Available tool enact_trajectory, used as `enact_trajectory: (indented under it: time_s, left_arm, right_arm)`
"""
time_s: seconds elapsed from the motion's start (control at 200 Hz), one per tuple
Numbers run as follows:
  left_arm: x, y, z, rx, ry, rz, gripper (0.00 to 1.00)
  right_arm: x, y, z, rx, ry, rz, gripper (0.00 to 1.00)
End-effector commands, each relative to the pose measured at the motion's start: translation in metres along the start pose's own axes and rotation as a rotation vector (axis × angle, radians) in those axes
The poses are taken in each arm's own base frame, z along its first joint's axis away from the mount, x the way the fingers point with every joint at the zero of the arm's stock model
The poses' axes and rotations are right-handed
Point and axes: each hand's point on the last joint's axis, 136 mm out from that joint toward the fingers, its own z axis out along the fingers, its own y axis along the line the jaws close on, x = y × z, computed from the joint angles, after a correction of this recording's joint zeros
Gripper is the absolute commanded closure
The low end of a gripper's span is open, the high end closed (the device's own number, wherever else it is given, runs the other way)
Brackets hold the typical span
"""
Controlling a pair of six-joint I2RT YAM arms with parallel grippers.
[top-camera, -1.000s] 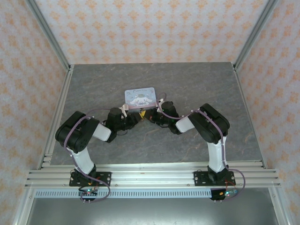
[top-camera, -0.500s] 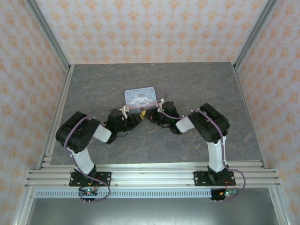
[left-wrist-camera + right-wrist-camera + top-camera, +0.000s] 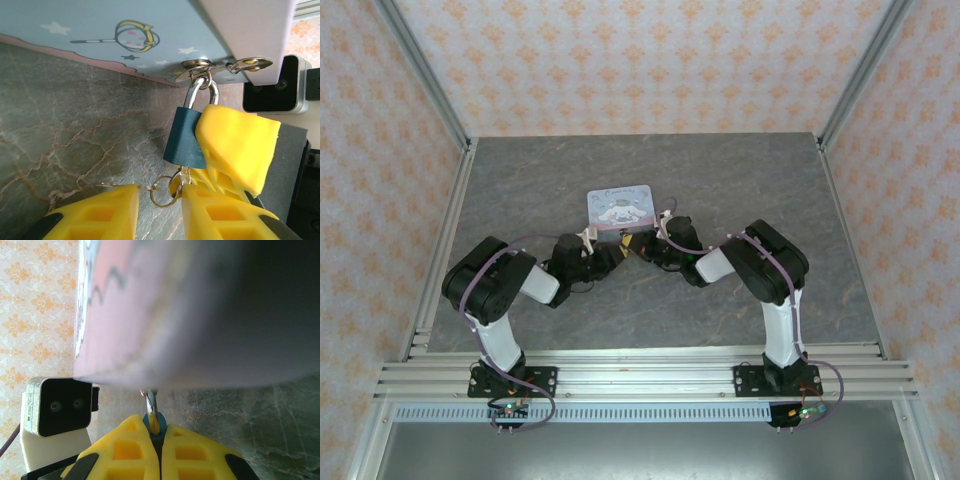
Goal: Unlock a padlock with a key
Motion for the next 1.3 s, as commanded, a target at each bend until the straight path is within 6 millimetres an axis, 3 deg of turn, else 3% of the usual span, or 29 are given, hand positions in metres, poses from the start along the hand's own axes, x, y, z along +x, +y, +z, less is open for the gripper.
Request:
enact_trajectory:
  time_s: [0.0,0.34,0.776,0.996,1.201,1.291]
  left_arm:
    - [-0.008,-0.011,0.006,0.028,-0.023,0.020,0.71]
    - [-0.013,-0.019,0.009,0.041,-0.026,0.031,0.71]
    - [-0.014,-0.020,0.010,0.024,-0.017,0.035,0.89]
    - [-0.011,-0.013,-0.001,-0.097,0.012,0.090,1.00]
    - [-0.012,-0.010,-0.014,-0.256,0.054,0.194,1.00]
    - [-0.013,-0.016,-0.018,-0.248,0.047,0.202,0.75]
  right_arm:
    - [0.008,-0.003,0.000,-0.013,0.028,0.005,1.00]
    - [0.009,-0.001,0.000,-0.018,0.034,0.003,1.00]
    - [0.011,-0.002,-0.002,-0.013,0.039,0.003,1.00]
    - [0.012,-0.004,-0.004,0.004,0.040,0.003,1.00]
    - [0.011,-0.005,-0.004,0.009,0.038,0.006,1.00]
    - [0.012,-0.007,-0.004,0.016,0.036,0.007,1.00]
